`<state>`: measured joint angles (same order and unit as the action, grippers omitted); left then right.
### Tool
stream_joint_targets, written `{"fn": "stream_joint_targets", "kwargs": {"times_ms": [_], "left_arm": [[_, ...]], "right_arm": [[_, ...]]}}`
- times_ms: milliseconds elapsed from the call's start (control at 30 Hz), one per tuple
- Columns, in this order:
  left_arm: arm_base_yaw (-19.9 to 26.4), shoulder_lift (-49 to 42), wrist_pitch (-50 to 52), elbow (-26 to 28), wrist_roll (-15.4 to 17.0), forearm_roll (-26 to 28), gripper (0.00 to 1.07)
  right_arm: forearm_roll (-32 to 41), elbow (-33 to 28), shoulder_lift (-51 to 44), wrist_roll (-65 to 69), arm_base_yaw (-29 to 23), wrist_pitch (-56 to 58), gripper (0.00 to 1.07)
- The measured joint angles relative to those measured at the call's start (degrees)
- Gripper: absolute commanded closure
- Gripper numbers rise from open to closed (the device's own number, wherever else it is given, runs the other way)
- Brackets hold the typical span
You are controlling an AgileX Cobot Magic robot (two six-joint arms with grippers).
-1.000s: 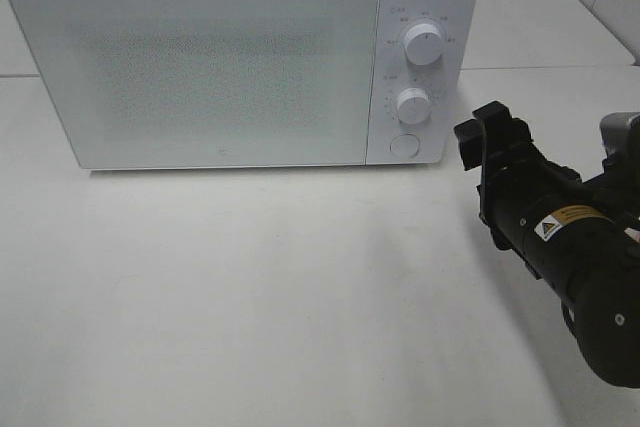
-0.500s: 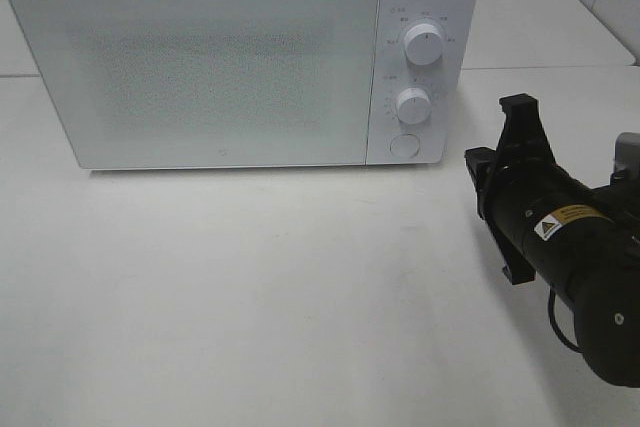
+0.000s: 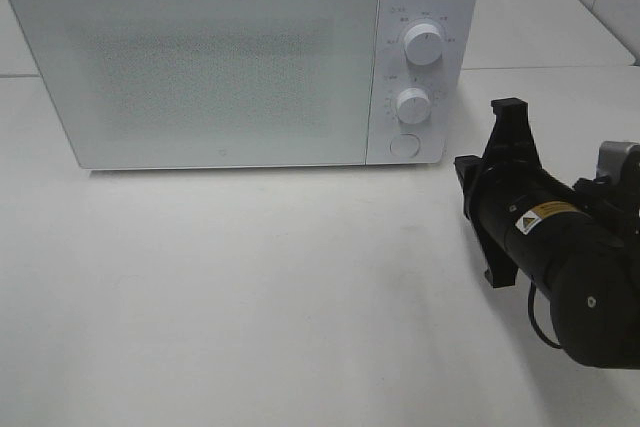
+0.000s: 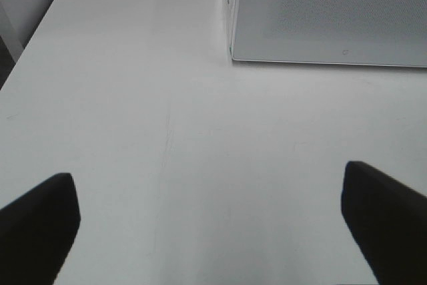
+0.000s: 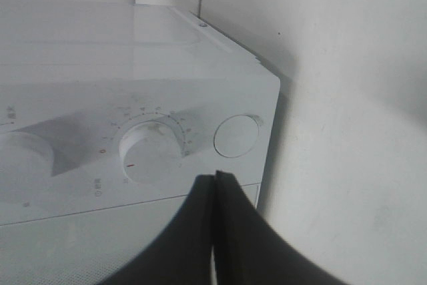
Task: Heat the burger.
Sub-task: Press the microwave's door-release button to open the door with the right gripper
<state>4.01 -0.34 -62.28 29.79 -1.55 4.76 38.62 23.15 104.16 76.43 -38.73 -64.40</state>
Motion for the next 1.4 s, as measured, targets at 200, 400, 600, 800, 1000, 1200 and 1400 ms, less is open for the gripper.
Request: {"fn": "stream_joint_targets", "kwargs": {"times_ms": [200, 400, 600, 800, 1000, 1200, 1400], "left_arm": [[0.00, 0.00, 0.00, 0.00, 0.00, 0.00, 0.07], [0.00, 0.00, 0.00, 0.00, 0.00, 0.00, 0.07], [0.00, 0.00, 0.00, 0.00, 0.00, 0.00, 0.07], [0.00, 0.00, 0.00, 0.00, 0.00, 0.00, 0.07], [0.00, 0.00, 0.00, 0.00, 0.00, 0.00, 0.07], [0.00, 0.00, 0.00, 0.00, 0.00, 0.00, 0.07], [0.00, 0.00, 0.00, 0.00, 0.00, 0.00, 0.07]], "right_arm": [[0.00, 3.50, 2.98, 0.17, 0.00, 0.80, 1.07], [1.72, 6.99, 6.19, 0.34, 0.00, 1.03, 1.07], [2.35, 10.49, 8.77, 0.34, 0.63, 3.95, 1.07], [2.35, 15.36, 10.37, -1.66, 2.81, 7.45, 1.07], [2.29, 19.31, 12.43, -3.09, 4.41, 10.31, 1.07], [2.12, 21.94, 14.67, -3.09, 5.27, 11.57, 1.07], [1.89, 23.95, 15.99, -3.09, 6.99, 12.26, 1.07]]}}
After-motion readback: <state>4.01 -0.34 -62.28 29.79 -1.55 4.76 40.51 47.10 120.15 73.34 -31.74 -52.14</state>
